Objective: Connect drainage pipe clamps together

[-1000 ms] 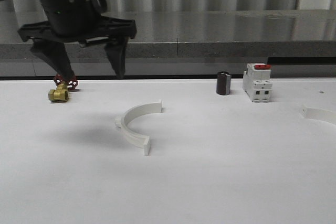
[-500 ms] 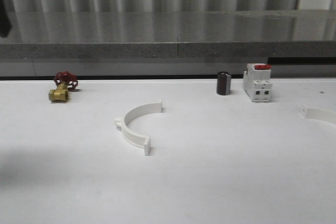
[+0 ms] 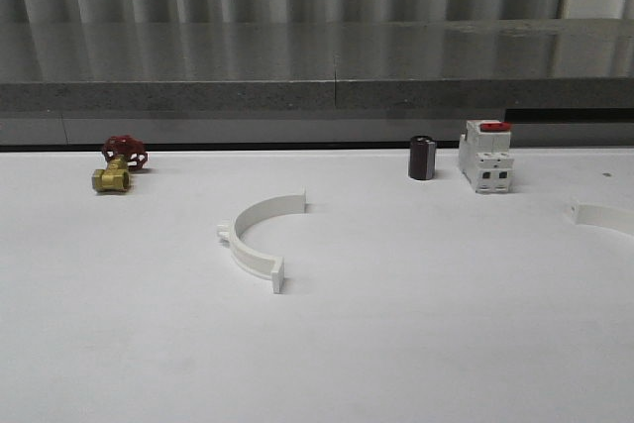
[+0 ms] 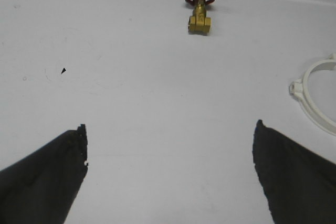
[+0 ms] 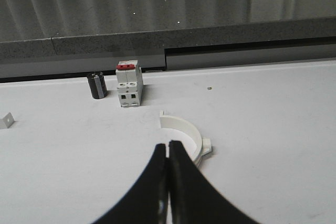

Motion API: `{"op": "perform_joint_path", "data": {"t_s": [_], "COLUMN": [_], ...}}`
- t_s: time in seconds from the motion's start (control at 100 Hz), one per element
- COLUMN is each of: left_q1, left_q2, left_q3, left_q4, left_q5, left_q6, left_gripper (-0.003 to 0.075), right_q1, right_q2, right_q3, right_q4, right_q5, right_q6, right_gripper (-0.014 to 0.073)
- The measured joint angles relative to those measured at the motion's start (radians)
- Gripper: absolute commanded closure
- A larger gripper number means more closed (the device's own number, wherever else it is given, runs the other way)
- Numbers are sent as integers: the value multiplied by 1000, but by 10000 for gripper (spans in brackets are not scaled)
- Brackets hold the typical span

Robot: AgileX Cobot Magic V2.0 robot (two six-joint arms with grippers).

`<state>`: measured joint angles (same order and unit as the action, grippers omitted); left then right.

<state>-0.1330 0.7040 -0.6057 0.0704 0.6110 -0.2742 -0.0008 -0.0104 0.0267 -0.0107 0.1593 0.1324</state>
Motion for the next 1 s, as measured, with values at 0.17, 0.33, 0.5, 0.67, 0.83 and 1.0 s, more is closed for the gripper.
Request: {"op": "perform_joint_path", "data": {"t_s": [0.17,0.33,0.5,0.67,0.83,1.0], "left_q1": [0,0,0,0,0,0], "left_q2": [-161,-214,-222,-222,-222,-222], "left_q3": [43,54,55,55,55,55], "left_q4": [0,0,0,0,0,0], "left_q5": [1,10,14,14,14,14], "left_q6": [0,0,0,0,0,0], "left_gripper": [117,332,744,740,740,740], "right_q1": [0,0,0,0,0,0], "right_q2": [0,0,0,0,0,30], "right_q3": [0,0,0,0,-48,-178], "right_q4": [0,0,0,0,0,0], "right_q5": [0,0,-4,-22,11,121], "right_q6": [0,0,0,0,0,0], "right_gripper": [662,662,662,662,662,662]}}
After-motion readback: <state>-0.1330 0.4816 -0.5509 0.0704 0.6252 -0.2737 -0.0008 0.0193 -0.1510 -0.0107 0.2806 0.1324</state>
